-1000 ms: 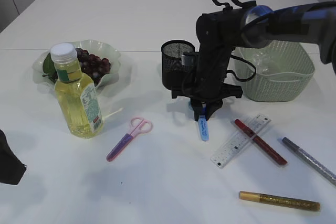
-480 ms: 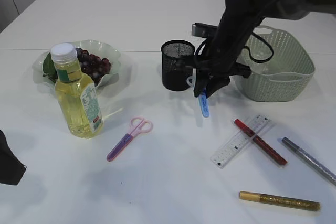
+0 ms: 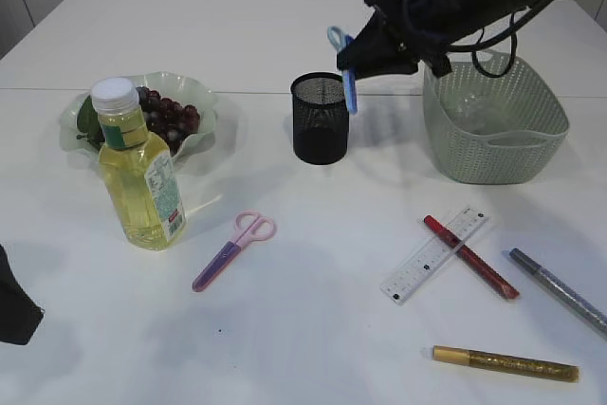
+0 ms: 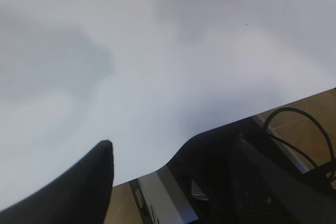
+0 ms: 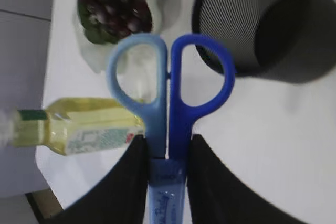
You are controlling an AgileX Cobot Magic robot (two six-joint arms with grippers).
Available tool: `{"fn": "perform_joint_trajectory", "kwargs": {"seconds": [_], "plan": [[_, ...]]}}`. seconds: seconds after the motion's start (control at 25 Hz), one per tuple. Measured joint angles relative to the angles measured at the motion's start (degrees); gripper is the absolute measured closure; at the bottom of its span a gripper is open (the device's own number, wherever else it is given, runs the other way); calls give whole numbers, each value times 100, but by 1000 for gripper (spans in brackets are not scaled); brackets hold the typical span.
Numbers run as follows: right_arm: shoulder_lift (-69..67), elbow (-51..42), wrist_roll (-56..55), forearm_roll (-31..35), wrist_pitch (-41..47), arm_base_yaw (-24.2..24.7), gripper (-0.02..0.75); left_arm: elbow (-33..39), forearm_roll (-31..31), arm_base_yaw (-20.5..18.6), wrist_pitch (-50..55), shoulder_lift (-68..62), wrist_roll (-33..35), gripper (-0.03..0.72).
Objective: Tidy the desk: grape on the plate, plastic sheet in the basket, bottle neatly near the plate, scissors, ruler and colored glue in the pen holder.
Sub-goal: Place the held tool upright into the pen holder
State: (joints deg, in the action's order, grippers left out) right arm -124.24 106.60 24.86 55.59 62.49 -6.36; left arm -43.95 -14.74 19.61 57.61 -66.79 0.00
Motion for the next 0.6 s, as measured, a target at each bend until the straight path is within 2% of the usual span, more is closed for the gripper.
{"fn": "perform_joint_trajectory", "kwargs": {"seconds": [0.08, 0.36, 0.6], "plan": [[0, 0, 612, 526, -211, 80, 543, 0, 0, 0, 63, 0, 0, 183], [0, 0, 2428, 1482, -954, 103, 543, 0, -14, 0, 286, 0, 0, 194], [-262, 0, 3992, 2601, -1151, 103, 543, 0, -51, 0, 299, 0, 0, 195]]}}
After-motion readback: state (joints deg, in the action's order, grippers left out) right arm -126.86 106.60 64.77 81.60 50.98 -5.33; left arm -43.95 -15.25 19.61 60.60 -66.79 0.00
